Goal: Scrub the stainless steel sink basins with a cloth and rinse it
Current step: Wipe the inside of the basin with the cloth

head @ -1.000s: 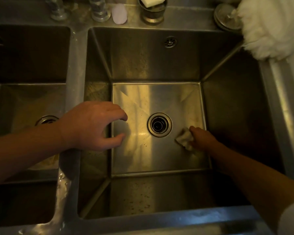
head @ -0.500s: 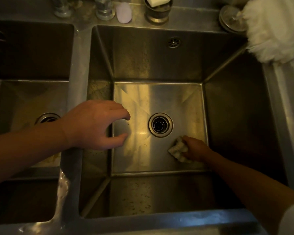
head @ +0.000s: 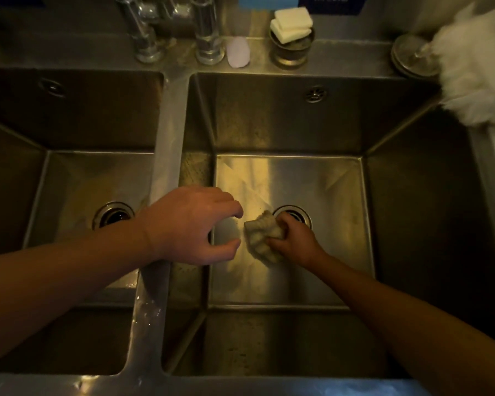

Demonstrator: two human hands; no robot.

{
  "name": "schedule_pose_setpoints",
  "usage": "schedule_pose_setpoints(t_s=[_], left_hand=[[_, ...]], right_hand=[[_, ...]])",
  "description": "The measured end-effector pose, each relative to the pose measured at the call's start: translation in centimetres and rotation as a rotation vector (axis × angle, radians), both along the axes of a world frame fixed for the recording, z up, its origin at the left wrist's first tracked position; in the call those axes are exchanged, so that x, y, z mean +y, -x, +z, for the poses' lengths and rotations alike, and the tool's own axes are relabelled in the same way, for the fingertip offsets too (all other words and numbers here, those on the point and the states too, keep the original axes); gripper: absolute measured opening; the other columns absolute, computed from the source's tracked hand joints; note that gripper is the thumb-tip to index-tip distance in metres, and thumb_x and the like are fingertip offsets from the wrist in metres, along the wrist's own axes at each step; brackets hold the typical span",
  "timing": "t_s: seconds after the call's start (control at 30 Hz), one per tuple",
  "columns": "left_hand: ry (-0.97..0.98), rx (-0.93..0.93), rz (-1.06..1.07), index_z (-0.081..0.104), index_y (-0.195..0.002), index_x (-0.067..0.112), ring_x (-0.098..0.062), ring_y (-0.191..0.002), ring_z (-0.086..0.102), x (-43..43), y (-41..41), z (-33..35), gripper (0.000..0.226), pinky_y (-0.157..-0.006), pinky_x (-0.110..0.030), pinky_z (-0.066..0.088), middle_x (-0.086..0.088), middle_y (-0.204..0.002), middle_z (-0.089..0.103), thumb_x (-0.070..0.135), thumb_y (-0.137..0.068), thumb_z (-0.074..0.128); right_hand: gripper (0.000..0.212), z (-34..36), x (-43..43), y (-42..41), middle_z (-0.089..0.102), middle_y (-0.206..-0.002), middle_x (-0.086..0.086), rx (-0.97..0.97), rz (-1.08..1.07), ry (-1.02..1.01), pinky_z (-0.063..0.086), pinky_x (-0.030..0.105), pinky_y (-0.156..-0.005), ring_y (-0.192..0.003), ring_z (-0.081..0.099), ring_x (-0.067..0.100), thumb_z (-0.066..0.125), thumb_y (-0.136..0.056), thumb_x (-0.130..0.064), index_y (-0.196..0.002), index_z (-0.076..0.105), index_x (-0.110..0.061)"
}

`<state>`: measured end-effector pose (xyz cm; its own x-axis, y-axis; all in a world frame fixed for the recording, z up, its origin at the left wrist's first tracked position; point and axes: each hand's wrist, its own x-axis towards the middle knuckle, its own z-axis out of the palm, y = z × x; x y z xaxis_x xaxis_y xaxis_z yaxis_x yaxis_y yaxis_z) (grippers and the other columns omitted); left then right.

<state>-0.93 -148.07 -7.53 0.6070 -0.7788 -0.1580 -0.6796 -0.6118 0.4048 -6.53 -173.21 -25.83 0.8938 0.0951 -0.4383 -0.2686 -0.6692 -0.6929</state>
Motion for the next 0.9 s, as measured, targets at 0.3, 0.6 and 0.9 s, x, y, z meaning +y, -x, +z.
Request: schedule_pose_setpoints(t_s=[0.3,0.6,0.9], left_hand=[[-0.033,-0.014,0.034,0.061,-0.122,0.029,-0.008,-0.097,0.060,-0.2,0.1,-0.1,0.055,-0.080,-0.033,0.054,0.010,-0.108,0.065,0.068,-0.085,0.047],[-0.055,-0.005,0.036,0.061,-0.122,0.030,-0.007,-0.098,0.060,-0.2,-0.1,-0.5,0.055,-0.082,-0.036,0.054,0.011,-0.110,0.065,0.069,-0.085,0.048],[-0.050,0.026,0.046,0.061,-0.126,0.028,-0.010,-0.104,0.061,-0.2,0.1,0.2,0.064,-0.087,-0.035,0.053,0.009,-0.117,0.065,0.071,-0.083,0.043]], right_hand=[[0.035,1.7,-0.8,0.3,0.065,-0.100,-0.006,-0.080,-0.031,0.020,0.052,0.042,-0.081,-0.090,0.061,0.013,0.077,-0.073,-0.035,-0.104,0.063,-0.025],[0.033,4.3,-1.4,0.2,0.069,-0.086,-0.006,-0.130,-0.147,-0.027,0.055,0.044,-0.072,-0.077,0.065,0.014,0.071,-0.070,-0.041,-0.097,0.064,-0.023],[0.031,9.1,-1.3,2.7,0.065,-0.082,-0.021,-0.117,-0.264,-0.048,0.044,0.010,-0.067,-0.076,0.061,-0.011,0.080,-0.077,-0.022,-0.098,0.060,-0.036]])
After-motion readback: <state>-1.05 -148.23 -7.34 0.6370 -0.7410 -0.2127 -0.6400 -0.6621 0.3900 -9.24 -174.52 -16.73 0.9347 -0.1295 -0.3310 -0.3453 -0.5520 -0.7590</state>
